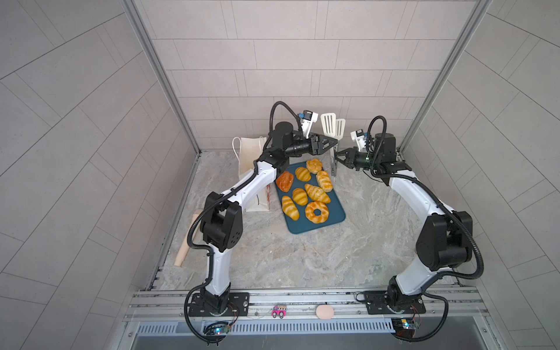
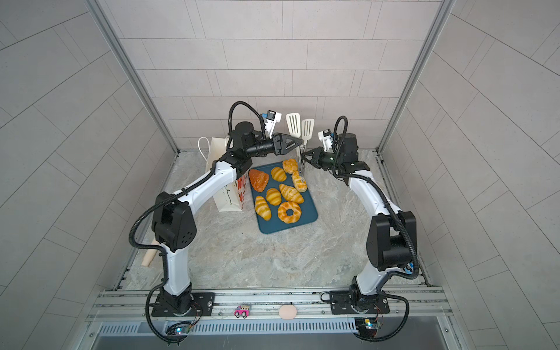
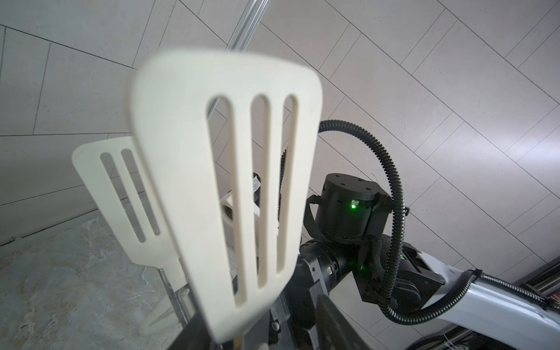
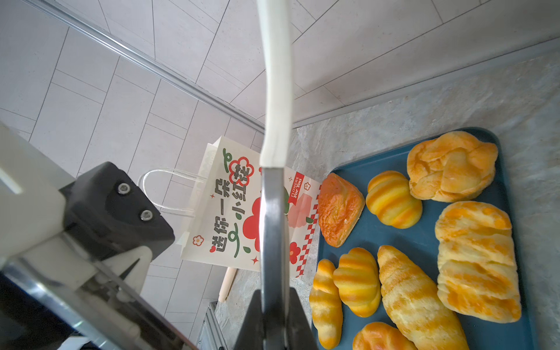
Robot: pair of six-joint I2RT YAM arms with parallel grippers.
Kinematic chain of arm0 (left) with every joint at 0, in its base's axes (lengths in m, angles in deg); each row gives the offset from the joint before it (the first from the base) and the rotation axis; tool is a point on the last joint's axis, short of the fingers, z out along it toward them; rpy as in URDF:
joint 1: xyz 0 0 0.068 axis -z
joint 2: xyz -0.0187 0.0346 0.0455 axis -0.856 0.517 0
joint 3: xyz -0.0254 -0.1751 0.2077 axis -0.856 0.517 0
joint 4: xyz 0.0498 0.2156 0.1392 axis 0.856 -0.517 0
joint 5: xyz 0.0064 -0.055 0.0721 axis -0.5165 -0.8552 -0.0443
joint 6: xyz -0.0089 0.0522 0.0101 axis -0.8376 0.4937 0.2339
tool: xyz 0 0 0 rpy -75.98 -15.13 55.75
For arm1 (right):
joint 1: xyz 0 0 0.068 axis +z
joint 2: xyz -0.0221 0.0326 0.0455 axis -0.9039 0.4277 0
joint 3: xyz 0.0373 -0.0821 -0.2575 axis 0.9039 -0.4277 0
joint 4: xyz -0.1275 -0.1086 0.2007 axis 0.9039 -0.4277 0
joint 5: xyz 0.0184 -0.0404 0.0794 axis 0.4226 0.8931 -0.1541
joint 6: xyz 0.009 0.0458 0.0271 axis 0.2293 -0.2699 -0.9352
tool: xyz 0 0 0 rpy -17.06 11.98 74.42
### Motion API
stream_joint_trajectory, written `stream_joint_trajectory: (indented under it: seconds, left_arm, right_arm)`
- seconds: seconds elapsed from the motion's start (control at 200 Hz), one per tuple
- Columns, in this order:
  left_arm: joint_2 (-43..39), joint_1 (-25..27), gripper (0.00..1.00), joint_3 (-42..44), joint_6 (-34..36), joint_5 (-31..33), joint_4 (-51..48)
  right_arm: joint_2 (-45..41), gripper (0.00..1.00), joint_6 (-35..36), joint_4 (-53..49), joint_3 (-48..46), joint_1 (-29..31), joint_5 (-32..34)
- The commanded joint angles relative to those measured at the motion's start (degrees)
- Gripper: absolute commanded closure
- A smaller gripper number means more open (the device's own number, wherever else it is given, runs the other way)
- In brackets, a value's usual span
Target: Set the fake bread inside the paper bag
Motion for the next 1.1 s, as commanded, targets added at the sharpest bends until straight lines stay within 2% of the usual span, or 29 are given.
stream_joint_trajectory:
  seconds: [0.0, 0.51, 0.66, 0.991, 1.096]
  left_arm:
    - [0.3, -0.2, 0.46, -1.7, -1.3, -2.3, 2.5]
    - [1.1, -0.5, 0.63, -2.8, -4.4, -3.9, 6.2]
    - [1.0, -0.4, 0.69, -2.9, -7.6, -4.2, 8.2]
    - [3.3, -0.6, 0.8, -4.2, -21.9, -5.1, 25.9]
    - [4.1, -0.5, 0.81, -4.8, -25.8, -4.8, 30.5]
  right_arm:
    - [0.3, 1.0, -0.3, 0.7, 1.9, 0.5, -1.6]
    - [1.5, 1.0, 0.2, -1.7, 6.4, 1.7, -2.3]
    - [1.5, 1.0, 0.2, -2.4, 7.4, 1.9, -2.6]
    - [1.4, 0.99, 2.6, -7.1, 12.0, 1.9, -3.8]
    - [1.5, 0.96, 2.7, -8.0, 13.4, 2.0, -4.3]
